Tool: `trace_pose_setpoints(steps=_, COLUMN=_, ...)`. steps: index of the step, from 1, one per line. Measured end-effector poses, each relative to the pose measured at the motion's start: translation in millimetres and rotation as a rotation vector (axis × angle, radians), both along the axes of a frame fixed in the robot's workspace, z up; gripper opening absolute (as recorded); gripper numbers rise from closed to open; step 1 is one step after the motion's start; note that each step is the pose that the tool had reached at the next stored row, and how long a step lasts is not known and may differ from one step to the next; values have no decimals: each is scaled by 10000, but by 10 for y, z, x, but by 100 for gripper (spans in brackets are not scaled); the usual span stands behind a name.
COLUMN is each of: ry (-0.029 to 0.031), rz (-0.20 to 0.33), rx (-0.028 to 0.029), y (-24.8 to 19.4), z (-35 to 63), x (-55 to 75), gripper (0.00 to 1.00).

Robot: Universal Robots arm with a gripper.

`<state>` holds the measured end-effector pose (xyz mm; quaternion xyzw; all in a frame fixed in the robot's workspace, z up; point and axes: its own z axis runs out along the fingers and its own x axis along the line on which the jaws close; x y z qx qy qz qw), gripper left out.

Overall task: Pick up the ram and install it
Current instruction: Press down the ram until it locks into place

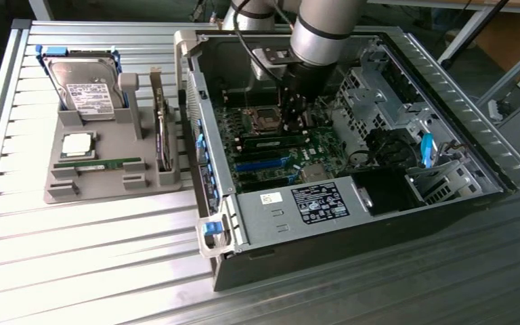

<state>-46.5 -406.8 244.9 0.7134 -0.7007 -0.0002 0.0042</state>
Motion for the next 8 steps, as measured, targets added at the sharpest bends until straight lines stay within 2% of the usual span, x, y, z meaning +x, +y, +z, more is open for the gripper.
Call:
trace_pose_setpoints(steps=2, ry=-31, rz=-1, rx=0, y=0, z=0, x=-83, gripper=9)
trace_pose_setpoints(steps=8, ry=-165, rz=0, rx=1, y=0, z=-8, x=-529, gripper=9)
